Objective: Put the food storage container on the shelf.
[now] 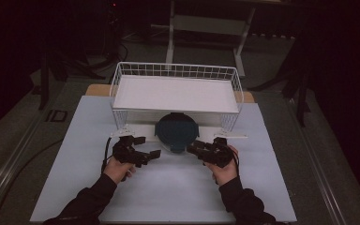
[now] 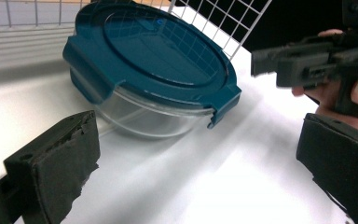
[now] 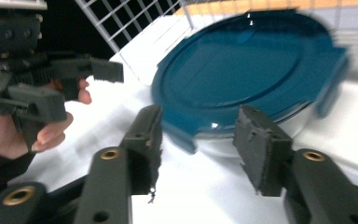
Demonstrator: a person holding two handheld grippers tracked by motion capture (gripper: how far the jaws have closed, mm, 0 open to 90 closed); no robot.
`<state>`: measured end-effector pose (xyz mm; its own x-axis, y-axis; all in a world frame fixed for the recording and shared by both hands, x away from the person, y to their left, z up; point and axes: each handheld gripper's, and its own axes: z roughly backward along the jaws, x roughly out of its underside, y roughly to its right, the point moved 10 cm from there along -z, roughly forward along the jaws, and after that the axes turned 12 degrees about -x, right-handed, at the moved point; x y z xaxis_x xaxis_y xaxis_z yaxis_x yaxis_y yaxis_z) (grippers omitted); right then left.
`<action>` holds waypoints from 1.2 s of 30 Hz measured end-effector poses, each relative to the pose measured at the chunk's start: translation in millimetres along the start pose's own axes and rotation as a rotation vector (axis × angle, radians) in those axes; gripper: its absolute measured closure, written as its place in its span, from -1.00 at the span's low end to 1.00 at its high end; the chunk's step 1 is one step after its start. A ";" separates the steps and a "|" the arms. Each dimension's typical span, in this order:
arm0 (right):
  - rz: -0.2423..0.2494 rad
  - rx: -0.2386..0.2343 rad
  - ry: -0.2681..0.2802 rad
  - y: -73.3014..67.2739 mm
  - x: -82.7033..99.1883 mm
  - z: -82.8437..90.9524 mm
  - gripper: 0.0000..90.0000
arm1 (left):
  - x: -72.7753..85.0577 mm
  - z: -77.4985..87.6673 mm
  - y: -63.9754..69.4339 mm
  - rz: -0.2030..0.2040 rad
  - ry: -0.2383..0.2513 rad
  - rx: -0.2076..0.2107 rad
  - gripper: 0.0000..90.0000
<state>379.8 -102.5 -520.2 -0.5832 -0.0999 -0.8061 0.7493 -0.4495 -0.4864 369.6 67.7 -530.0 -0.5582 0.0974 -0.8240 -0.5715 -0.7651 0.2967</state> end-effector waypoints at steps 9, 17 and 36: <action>0.006 -0.028 -0.100 -15.7 25.7 -22.0 0.84 | 11.5 11.2 3.1 -0.037 -0.002 -0.038 -1.00; 0.008 -0.024 -0.161 -16.2 36.2 -41.7 1.00 | 16.9 16.2 4.7 -0.040 0.009 -0.032 -1.00; -0.022 0.036 -0.143 10.3 24.6 -55.7 1.00 | 15.7 17.0 2.8 -0.051 0.039 -0.043 -1.00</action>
<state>390.7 -60.1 -563.8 -0.6401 -0.2144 -0.7378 0.7256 -0.4842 -0.4889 349.1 77.9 -533.9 -0.5045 0.1131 -0.8560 -0.5718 -0.7866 0.2331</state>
